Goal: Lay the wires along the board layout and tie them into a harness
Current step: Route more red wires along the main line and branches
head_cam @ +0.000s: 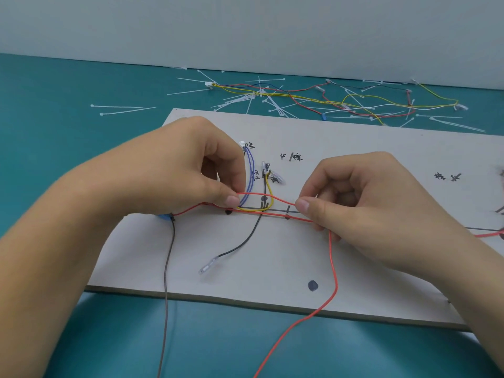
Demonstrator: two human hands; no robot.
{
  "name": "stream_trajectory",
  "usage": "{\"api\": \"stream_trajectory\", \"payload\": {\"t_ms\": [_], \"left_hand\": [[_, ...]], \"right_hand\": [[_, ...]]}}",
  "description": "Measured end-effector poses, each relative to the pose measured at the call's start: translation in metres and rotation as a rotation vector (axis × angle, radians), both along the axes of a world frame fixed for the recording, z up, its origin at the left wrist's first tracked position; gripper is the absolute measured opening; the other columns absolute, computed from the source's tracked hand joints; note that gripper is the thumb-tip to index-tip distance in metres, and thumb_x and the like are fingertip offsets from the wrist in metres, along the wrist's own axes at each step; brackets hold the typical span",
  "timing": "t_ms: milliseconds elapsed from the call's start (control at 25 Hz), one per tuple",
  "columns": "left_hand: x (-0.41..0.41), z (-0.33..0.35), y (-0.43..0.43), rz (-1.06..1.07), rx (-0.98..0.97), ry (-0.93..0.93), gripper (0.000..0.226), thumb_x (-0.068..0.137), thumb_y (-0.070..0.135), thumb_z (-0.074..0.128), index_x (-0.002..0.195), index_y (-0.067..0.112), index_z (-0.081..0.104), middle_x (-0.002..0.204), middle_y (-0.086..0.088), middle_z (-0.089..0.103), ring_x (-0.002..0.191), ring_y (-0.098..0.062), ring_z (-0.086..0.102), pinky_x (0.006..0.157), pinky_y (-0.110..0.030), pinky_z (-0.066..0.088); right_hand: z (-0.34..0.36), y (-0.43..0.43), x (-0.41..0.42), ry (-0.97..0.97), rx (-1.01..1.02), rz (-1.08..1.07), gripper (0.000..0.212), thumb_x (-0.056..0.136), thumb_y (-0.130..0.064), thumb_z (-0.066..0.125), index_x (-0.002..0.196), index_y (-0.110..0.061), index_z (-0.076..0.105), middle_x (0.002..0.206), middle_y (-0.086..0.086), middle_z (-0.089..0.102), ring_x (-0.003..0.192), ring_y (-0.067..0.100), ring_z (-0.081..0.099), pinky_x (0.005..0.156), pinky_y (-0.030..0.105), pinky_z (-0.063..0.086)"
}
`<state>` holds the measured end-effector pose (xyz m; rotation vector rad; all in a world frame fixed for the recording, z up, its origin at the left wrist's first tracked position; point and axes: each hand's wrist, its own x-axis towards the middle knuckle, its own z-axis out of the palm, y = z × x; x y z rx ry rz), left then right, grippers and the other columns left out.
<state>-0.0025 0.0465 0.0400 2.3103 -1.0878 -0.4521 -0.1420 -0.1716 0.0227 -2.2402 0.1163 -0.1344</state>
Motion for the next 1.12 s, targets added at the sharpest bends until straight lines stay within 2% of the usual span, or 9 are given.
{"api": "stream_trajectory", "payload": {"t_ms": [80, 240, 360, 480, 600, 920, 1120], "left_hand": [[0.0007, -0.0008, -0.0003, 0.005, 0.005, 0.006, 0.013, 0.082, 0.021, 0.085, 0.080, 0.031, 0.077, 0.072, 0.009, 0.077, 0.066, -0.017, 0.070, 0.068, -0.043, 0.059], [0.0010, -0.0024, -0.0010, 0.012, 0.031, 0.013, 0.012, 0.084, 0.025, 0.084, 0.083, 0.035, 0.077, 0.070, 0.006, 0.076, 0.063, -0.019, 0.068, 0.068, -0.045, 0.060], [0.0019, -0.0026, -0.0010, 0.025, 0.034, 0.036, 0.013, 0.083, 0.026, 0.084, 0.085, 0.038, 0.078, 0.078, -0.003, 0.077, 0.069, -0.030, 0.070, 0.072, -0.052, 0.059], [0.0024, -0.0033, -0.0020, 0.019, 0.042, 0.042, 0.016, 0.084, 0.024, 0.083, 0.082, 0.040, 0.079, 0.083, -0.006, 0.077, 0.072, -0.033, 0.070, 0.075, -0.054, 0.058], [0.0019, -0.0032, -0.0029, 0.016, 0.064, 0.037, 0.025, 0.088, 0.020, 0.080, 0.081, 0.044, 0.079, 0.083, -0.004, 0.077, 0.075, -0.031, 0.070, 0.077, -0.053, 0.057], [0.0043, -0.0020, 0.0007, -0.006, 0.070, 0.053, 0.037, 0.091, 0.010, 0.075, 0.085, 0.046, 0.080, 0.087, -0.002, 0.078, 0.080, -0.031, 0.071, 0.081, -0.052, 0.057], [0.0038, -0.0014, 0.0006, -0.003, 0.045, 0.008, 0.034, 0.091, 0.011, 0.075, 0.086, 0.044, 0.078, 0.077, 0.012, 0.076, 0.074, -0.013, 0.069, 0.079, -0.046, 0.060]], "right_hand": [[-0.0003, 0.0001, -0.0001, 0.001, -0.012, 0.001, 0.012, 0.085, -0.021, 0.076, 0.074, -0.021, 0.072, 0.058, 0.000, 0.069, 0.051, 0.016, 0.063, 0.060, 0.046, 0.058], [0.0000, 0.0002, -0.0002, -0.004, -0.026, 0.009, 0.011, 0.085, -0.022, 0.076, 0.075, -0.021, 0.072, 0.058, 0.000, 0.069, 0.052, 0.018, 0.063, 0.061, 0.049, 0.058], [-0.0021, -0.0015, 0.0001, -0.008, -0.040, 0.017, 0.012, 0.086, -0.021, 0.076, 0.075, -0.022, 0.072, 0.058, 0.000, 0.069, 0.056, 0.021, 0.065, 0.061, 0.050, 0.058], [-0.0033, -0.0029, 0.0001, -0.011, -0.055, 0.018, 0.012, 0.086, -0.022, 0.077, 0.075, -0.023, 0.072, 0.058, -0.002, 0.069, 0.056, 0.020, 0.065, 0.060, 0.047, 0.058], [-0.0038, -0.0032, 0.0000, -0.011, -0.062, 0.020, 0.012, 0.086, -0.022, 0.076, 0.075, -0.023, 0.071, 0.059, -0.002, 0.069, 0.056, 0.019, 0.065, 0.060, 0.044, 0.056], [-0.0018, -0.0023, -0.0011, -0.011, -0.062, 0.024, 0.011, 0.085, -0.022, 0.076, 0.075, -0.023, 0.072, 0.059, -0.002, 0.069, 0.054, 0.018, 0.063, 0.061, 0.048, 0.058], [-0.0023, -0.0018, -0.0015, -0.016, -0.062, 0.026, 0.011, 0.085, -0.023, 0.076, 0.076, -0.023, 0.072, 0.060, -0.002, 0.069, 0.054, 0.019, 0.063, 0.061, 0.048, 0.057]]}}
